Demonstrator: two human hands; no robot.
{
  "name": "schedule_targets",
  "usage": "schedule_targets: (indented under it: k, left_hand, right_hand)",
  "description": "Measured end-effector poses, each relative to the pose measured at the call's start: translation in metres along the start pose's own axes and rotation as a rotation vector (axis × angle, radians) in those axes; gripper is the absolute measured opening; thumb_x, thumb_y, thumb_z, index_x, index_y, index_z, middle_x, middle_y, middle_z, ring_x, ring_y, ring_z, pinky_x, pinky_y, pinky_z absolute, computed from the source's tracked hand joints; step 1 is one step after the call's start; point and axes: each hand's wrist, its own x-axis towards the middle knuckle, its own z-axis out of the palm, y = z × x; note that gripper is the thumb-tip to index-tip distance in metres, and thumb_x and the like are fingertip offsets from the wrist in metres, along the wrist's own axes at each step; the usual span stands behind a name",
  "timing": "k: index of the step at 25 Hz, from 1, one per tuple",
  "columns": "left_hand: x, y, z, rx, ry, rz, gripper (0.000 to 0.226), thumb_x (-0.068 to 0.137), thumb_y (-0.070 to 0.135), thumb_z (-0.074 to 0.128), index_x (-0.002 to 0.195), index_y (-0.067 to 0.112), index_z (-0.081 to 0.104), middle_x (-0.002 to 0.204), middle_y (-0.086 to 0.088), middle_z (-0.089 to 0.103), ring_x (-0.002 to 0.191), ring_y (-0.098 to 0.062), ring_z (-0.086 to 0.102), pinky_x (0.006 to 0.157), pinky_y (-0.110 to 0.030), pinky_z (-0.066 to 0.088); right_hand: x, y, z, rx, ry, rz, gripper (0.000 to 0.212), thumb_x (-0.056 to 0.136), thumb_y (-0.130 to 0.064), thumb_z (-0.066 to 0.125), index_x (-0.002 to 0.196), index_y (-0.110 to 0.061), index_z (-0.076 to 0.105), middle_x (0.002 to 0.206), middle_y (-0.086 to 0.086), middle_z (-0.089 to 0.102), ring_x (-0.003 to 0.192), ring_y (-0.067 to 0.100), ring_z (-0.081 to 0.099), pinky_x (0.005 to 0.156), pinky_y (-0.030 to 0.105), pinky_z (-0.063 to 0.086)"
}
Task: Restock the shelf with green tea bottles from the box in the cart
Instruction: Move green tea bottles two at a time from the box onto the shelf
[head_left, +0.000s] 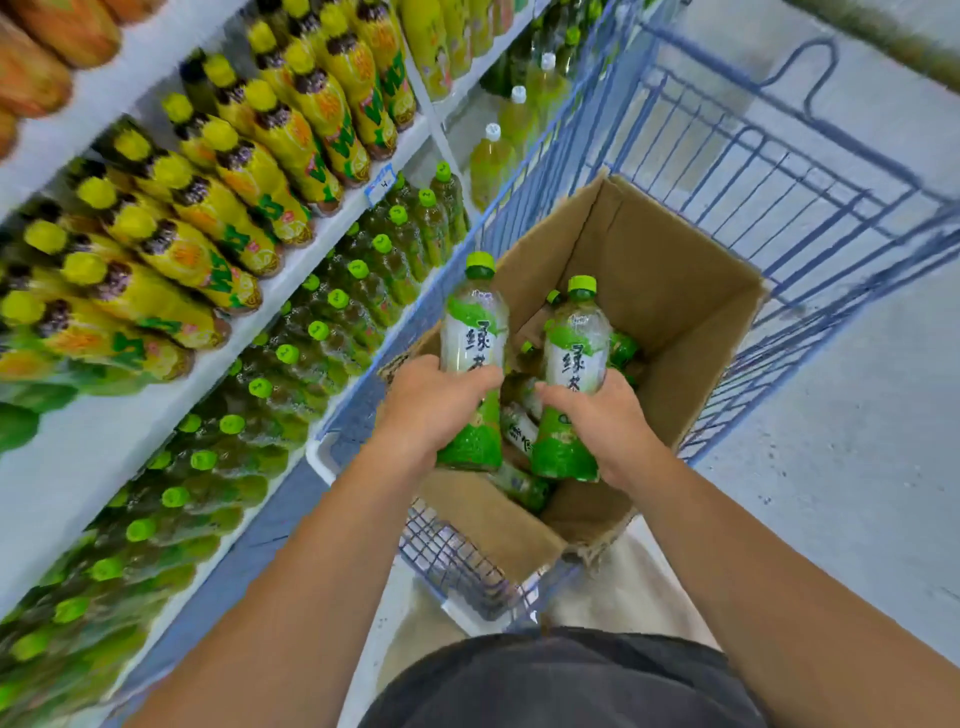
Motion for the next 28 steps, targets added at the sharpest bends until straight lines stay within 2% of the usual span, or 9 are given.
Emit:
schedule_targets:
  k: [3, 5, 7, 10, 13, 19, 22, 25, 28]
  left_hand:
    - [-0.034, 0.008, -0.024, -0.095, 0.018, 0.055, 0.016, 0.070, 0.032, 0.078, 0.082, 0.020, 0.076, 0.074, 0.000, 0.072, 0.080, -0.029, 0.074, 0.068, -0.046, 0.061]
    - [-0.057, 0.008, -0.042, -0.106, 0.038, 0.088, 0.011, 0.074, 0.029, 0.077, 0.078, 0.019, 0.074, 0.072, -0.001, 0.070, 0.077, -0.030, 0.073, 0.065, -0.047, 0.059]
    - [-0.077, 0.009, -0.057, -0.107, 0.046, 0.145, 0.012, 0.076, 0.027, 0.078, 0.080, 0.016, 0.073, 0.071, -0.001, 0.069, 0.071, -0.027, 0.071, 0.061, -0.042, 0.056]
    - [-0.107, 0.003, -0.079, -0.101, 0.103, 0.208, 0.014, 0.074, 0.028, 0.080, 0.084, 0.020, 0.074, 0.076, 0.002, 0.074, 0.074, -0.021, 0.072, 0.063, -0.037, 0.058]
    - [-0.140, -0.006, -0.097, -0.107, 0.196, 0.233, 0.019, 0.071, 0.029, 0.081, 0.086, 0.021, 0.073, 0.079, 0.001, 0.075, 0.075, -0.020, 0.073, 0.068, -0.042, 0.060]
    - [-0.221, -0.038, -0.130, -0.249, 0.434, 0.200, 0.017, 0.073, 0.028, 0.080, 0.088, 0.020, 0.074, 0.084, -0.003, 0.077, 0.082, -0.023, 0.074, 0.073, -0.045, 0.061]
    - [-0.255, -0.061, -0.149, -0.292, 0.537, 0.176, 0.017, 0.075, 0.025, 0.080, 0.087, 0.016, 0.074, 0.085, -0.007, 0.077, 0.082, -0.028, 0.074, 0.073, -0.047, 0.060]
    - [-0.287, -0.085, -0.169, -0.330, 0.633, 0.179, 0.016, 0.077, 0.027, 0.080, 0.086, 0.015, 0.073, 0.083, -0.009, 0.075, 0.073, -0.025, 0.071, 0.069, -0.046, 0.060]
    - [-0.310, -0.110, -0.190, -0.371, 0.718, 0.175, 0.017, 0.077, 0.028, 0.081, 0.083, 0.015, 0.073, 0.083, -0.010, 0.075, 0.080, -0.030, 0.073, 0.073, -0.048, 0.060]
  right_hand:
    - [-0.035, -0.024, 0.001, -0.009, 0.003, -0.059, 0.061, 0.057, -0.046, 0.086, 0.109, -0.021, 0.065, 0.099, 0.004, 0.074, 0.090, 0.024, 0.073, 0.081, 0.052, 0.060]
    - [-0.059, -0.037, 0.001, -0.032, 0.011, -0.085, 0.065, 0.055, -0.048, 0.085, 0.110, -0.022, 0.064, 0.100, 0.003, 0.073, 0.091, 0.024, 0.072, 0.082, 0.051, 0.060]
    - [-0.078, -0.050, -0.001, -0.059, -0.012, -0.139, 0.064, 0.054, -0.048, 0.084, 0.109, -0.022, 0.064, 0.098, 0.003, 0.073, 0.091, 0.024, 0.072, 0.082, 0.050, 0.060]
    - [-0.106, -0.066, -0.002, -0.092, -0.079, -0.208, 0.061, 0.057, -0.042, 0.085, 0.110, -0.024, 0.062, 0.100, 0.003, 0.072, 0.090, 0.023, 0.071, 0.081, 0.051, 0.060]
    - [-0.130, -0.082, 0.000, -0.154, -0.170, -0.293, 0.055, 0.063, -0.038, 0.084, 0.110, -0.026, 0.059, 0.102, 0.002, 0.070, 0.092, 0.024, 0.069, 0.083, 0.052, 0.058]
    - [-0.183, -0.102, 0.026, -0.241, -0.379, -0.443, 0.029, 0.072, -0.032, 0.084, 0.096, -0.030, 0.068, 0.094, 0.000, 0.074, 0.085, 0.025, 0.072, 0.080, 0.054, 0.060]
    - [-0.212, -0.102, 0.047, -0.287, -0.466, -0.490, 0.034, 0.068, -0.037, 0.085, 0.097, -0.029, 0.069, 0.093, -0.001, 0.075, 0.084, 0.025, 0.072, 0.080, 0.054, 0.059]
    - [-0.247, -0.098, 0.072, -0.325, -0.577, -0.537, 0.040, 0.062, -0.041, 0.087, 0.096, -0.028, 0.070, 0.091, -0.004, 0.076, 0.085, 0.025, 0.073, 0.081, 0.053, 0.059]
    - [-0.282, -0.095, 0.099, -0.402, -0.661, -0.591, 0.037, 0.068, -0.035, 0.087, 0.099, -0.025, 0.070, 0.091, -0.004, 0.076, 0.084, 0.023, 0.072, 0.082, 0.049, 0.059]
